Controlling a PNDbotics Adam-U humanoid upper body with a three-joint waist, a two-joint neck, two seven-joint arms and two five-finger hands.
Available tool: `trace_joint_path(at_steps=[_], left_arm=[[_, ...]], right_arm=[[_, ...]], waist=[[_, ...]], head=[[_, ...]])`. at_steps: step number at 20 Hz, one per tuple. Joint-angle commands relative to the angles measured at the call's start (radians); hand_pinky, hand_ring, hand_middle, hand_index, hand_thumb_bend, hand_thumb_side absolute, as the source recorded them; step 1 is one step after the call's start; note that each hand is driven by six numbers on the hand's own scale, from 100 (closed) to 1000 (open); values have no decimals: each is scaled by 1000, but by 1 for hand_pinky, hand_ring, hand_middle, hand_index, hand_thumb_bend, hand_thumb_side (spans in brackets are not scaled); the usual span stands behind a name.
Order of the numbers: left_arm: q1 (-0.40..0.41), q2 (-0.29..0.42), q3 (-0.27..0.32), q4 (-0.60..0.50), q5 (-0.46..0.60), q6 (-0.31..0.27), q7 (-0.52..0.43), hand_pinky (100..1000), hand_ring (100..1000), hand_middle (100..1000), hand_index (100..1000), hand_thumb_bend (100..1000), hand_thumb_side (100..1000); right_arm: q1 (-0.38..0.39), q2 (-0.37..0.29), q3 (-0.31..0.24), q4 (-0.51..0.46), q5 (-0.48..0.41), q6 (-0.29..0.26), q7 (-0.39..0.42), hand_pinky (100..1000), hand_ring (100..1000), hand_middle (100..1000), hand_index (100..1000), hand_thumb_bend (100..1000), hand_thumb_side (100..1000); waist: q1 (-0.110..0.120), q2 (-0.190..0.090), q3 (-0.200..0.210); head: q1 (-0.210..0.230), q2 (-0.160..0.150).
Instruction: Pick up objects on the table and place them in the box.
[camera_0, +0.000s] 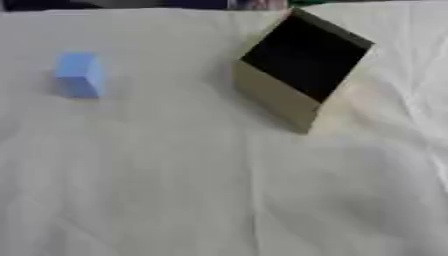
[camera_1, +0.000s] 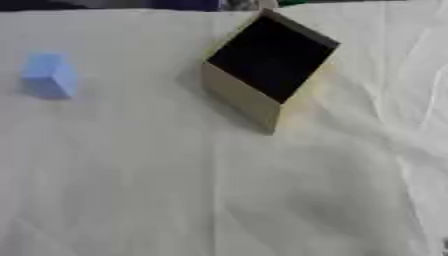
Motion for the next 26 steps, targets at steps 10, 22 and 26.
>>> trace_joint_path(at_steps=[10,22,26], left_arm=[[21,379,-21,132,-247,-112,113,946,855,761,902,194,755],[-45,749,-183,501,-493,-284,13,933,901,833,939,200,847],[-131,828,-247,642,-490,-342,-36,927,901,833,936,217,856]], right_arm=[[15,-27,-8,-16,2,0,3,655,818,640,736,100,825],[35,-37,-2,-16,15,0,1,656,818,640,736,100,824],[38,-42,4,-16,18,-1,5,656,818,640,735,100,824]], waist=[[11,-52,10],[16,-66,15],[16,-68,14]], head=[[-5,29],[-34,43],[-42,43]])
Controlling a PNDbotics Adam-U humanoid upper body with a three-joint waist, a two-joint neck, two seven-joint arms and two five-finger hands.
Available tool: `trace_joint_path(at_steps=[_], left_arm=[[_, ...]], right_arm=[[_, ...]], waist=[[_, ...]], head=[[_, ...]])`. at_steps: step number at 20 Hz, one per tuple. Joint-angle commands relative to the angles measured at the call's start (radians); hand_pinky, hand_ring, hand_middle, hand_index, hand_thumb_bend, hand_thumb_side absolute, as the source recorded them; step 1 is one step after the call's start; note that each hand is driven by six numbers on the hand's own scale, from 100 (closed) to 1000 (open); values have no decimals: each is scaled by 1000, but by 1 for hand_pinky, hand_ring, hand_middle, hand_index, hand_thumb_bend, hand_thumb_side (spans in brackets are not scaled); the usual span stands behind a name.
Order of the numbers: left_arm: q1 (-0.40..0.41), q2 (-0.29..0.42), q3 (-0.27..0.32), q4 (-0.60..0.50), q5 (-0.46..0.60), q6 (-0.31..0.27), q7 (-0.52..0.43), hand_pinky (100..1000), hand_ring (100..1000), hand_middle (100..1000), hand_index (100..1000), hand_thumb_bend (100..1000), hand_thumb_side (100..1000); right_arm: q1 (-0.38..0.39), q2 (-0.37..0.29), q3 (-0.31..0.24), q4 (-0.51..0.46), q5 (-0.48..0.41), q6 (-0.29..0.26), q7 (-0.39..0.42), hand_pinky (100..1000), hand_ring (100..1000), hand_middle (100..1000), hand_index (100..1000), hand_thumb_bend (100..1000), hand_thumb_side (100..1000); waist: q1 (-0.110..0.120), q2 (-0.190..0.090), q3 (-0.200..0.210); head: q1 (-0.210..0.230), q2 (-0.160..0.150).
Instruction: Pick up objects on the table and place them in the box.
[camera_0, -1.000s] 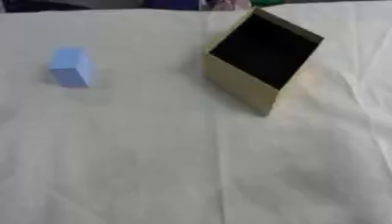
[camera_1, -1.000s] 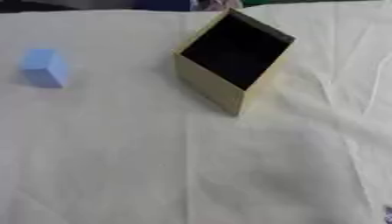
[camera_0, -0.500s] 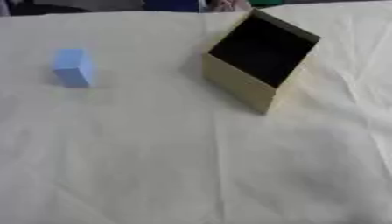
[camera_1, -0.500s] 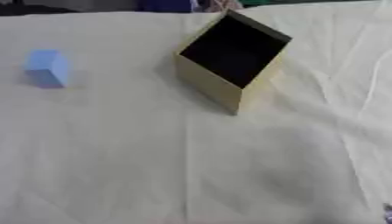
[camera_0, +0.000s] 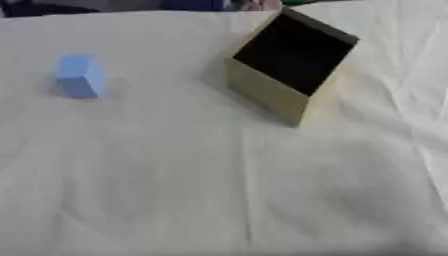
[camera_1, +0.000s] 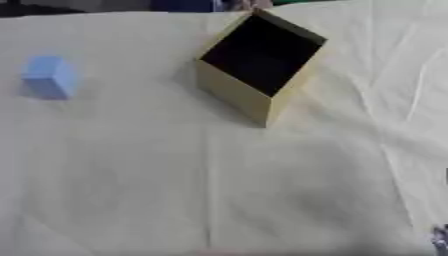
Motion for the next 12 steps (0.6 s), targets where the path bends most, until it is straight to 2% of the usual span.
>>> trace_joint_path(at_steps=[1,5,8,12], left_arm=[[-59,109,-40,108,-4,-46,-32,928,901,833,936,223,862],[-150,135,-96,254,-20,-109,-61,928,901,835,942,258,880],[-218,131,-125,332,-40,-158,-94,931,905,840,947,294,888],[-313,112,-155,422,-81,-217,-162,933,913,852,956,362,855]], right_arm=[[2,-32,4,-16,9,-3,4,656,818,640,735,100,824],[2,-36,9,-16,7,-3,10,656,819,640,735,100,824],[3,-39,12,-16,6,-4,14,656,818,640,735,100,823],[4,-42,16,-16,3,-5,18,656,818,640,735,100,823]], waist=[[3,-20,1],[5,-23,-3],[5,-25,-7],[5,-28,-9]], head=[[-6,3],[-5,0],[-7,-1],[-7,0]])
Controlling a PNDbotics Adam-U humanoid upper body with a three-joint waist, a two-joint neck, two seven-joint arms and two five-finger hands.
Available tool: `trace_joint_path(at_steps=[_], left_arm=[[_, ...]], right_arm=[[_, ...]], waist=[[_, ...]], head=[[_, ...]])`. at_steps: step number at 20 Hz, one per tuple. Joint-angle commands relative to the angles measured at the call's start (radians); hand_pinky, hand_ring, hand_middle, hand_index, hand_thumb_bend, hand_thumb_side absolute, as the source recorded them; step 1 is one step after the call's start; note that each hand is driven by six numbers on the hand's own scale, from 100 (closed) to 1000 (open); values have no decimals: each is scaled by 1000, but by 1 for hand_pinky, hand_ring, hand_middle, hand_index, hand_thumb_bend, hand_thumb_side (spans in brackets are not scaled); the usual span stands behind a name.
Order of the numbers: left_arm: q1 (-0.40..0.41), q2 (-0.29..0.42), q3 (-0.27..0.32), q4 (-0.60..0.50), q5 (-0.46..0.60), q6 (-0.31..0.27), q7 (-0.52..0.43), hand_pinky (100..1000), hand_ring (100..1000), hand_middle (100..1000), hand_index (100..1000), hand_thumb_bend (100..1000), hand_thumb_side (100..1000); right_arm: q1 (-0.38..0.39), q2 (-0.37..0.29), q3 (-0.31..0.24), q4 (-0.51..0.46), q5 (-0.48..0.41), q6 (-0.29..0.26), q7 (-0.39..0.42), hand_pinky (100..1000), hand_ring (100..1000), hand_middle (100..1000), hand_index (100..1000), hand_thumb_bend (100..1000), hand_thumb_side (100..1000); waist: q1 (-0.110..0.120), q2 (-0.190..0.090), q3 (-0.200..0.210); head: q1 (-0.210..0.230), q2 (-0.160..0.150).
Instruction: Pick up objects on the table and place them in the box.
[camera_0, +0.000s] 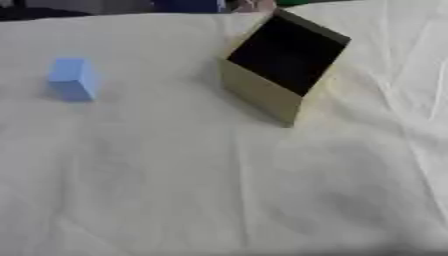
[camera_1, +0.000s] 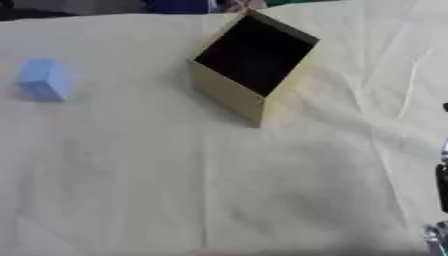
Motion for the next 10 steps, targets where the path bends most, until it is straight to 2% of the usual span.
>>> trace_joint_path(at_steps=[1,3,5,10], left_arm=[[-65,30,-13,64,-33,-41,-50,936,914,853,958,376,845],[-113,14,-21,99,-48,-48,-82,938,916,854,958,366,830],[-161,-4,-27,131,-60,-49,-115,940,919,859,960,421,811],[-269,-53,-38,208,-104,-49,-195,947,926,871,971,432,841]], right_arm=[[-3,-27,0,-16,0,-2,6,656,819,640,735,100,823],[-4,-29,2,-16,-2,-3,9,656,818,640,735,100,816],[-5,-30,4,-16,-4,-5,12,656,819,640,735,100,822],[-6,-31,8,-16,-7,-5,18,656,819,640,735,100,822]], waist=[[1,-21,-1],[0,-22,-1],[-1,-22,-2],[-2,-21,-6]], head=[[0,-1],[0,-3],[0,-5],[3,-10]])
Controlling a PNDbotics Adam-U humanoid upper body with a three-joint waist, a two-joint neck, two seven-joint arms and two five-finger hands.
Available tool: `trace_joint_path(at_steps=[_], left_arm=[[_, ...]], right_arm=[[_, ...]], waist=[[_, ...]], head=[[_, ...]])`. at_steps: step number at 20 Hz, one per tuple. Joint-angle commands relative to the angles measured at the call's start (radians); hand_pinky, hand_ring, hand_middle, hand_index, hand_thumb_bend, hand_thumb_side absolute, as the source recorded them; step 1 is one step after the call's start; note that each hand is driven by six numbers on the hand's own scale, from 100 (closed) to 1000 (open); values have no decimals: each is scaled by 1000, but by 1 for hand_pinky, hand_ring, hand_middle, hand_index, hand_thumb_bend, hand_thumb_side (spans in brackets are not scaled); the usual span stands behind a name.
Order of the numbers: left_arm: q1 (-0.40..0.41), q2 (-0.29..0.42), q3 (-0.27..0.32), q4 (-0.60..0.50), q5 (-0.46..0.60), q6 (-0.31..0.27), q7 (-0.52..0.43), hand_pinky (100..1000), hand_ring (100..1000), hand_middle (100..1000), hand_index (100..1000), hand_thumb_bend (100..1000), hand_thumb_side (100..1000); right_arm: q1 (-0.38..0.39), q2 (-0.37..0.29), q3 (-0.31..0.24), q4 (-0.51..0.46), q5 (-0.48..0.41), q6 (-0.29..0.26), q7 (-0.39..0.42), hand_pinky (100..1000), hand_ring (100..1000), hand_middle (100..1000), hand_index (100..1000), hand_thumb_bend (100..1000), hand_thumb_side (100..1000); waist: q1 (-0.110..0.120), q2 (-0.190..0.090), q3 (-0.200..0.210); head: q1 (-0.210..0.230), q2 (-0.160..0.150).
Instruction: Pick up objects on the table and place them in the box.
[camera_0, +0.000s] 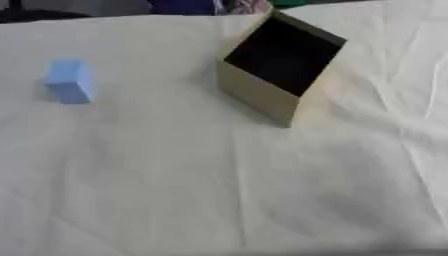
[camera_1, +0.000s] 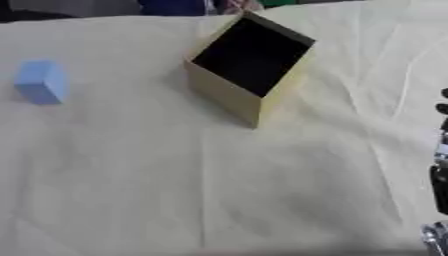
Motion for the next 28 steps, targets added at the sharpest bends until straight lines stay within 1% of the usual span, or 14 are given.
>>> trace_joint_path(at_steps=[1,5,6,7,10,11,13,14,18,21,24,28], left_arm=[[-54,4,-1,34,-30,-31,-76,949,928,876,976,438,849],[-88,-25,-11,39,-59,-31,-118,955,941,893,990,465,823],[-91,-29,-14,35,-65,-31,-130,958,945,895,991,455,801],[-92,-33,-18,30,-74,-31,-143,974,958,905,998,467,764],[-97,-48,-26,32,-81,-31,-196,984,960,891,992,510,709],[-101,-52,-26,40,-78,-31,-215,988,960,886,994,533,662],[-111,-61,-27,55,-71,-31,-255,990,960,889,1000,548,629],[-118,-65,-27,61,-67,-31,-274,993,962,892,1000,551,622],[-148,-75,-20,78,-72,-31,-359,997,974,915,1000,612,609],[-177,-89,-12,84,-98,-31,-410,1000,996,947,1000,652,612],[-211,-108,-2,89,-128,-31,-448,1000,1000,953,1000,686,619],[-258,-141,11,99,-159,-31,-471,1000,1000,949,1000,679,622]], right_arm=[[-7,-27,0,-16,-6,-1,5,656,819,639,735,100,822],[-9,-28,2,-16,-8,-2,8,655,819,640,735,100,822],[-10,-28,2,-16,-8,-2,9,655,819,639,735,100,822],[-11,-27,2,-16,-8,-1,9,655,820,639,735,100,823],[-13,-26,4,-16,-9,0,11,655,820,639,735,100,823],[-13,-26,4,-16,-9,1,12,655,820,639,735,100,823],[-14,-26,5,-16,-10,1,13,655,820,639,735,100,823],[-14,-26,6,-16,-10,1,14,655,820,639,735,100,823],[-14,-27,7,-16,-10,0,16,654,820,638,735,100,823],[-15,-27,9,-16,-12,1,17,654,820,638,735,100,823],[-16,-30,10,-16,-13,0,19,654,820,638,735,100,823],[-21,-32,12,-16,-15,-1,21,654,820,638,736,100,823]], waist=[[0,-17,-2],[1,-15,-6],[1,-14,-6],[2,-13,-7],[3,-11,-8],[3,-11,-8],[3,-10,-8],[3,-10,-8],[2,-11,-6],[2,-11,-5],[4,-11,-6],[7,-8,-11]], head=[[3,-10],[3,-16],[3,-17],[3,-19],[4,-23],[4,-24],[6,-25],[8,-26],[14,-28],[21,-31],[29,-37],[45,-45]])
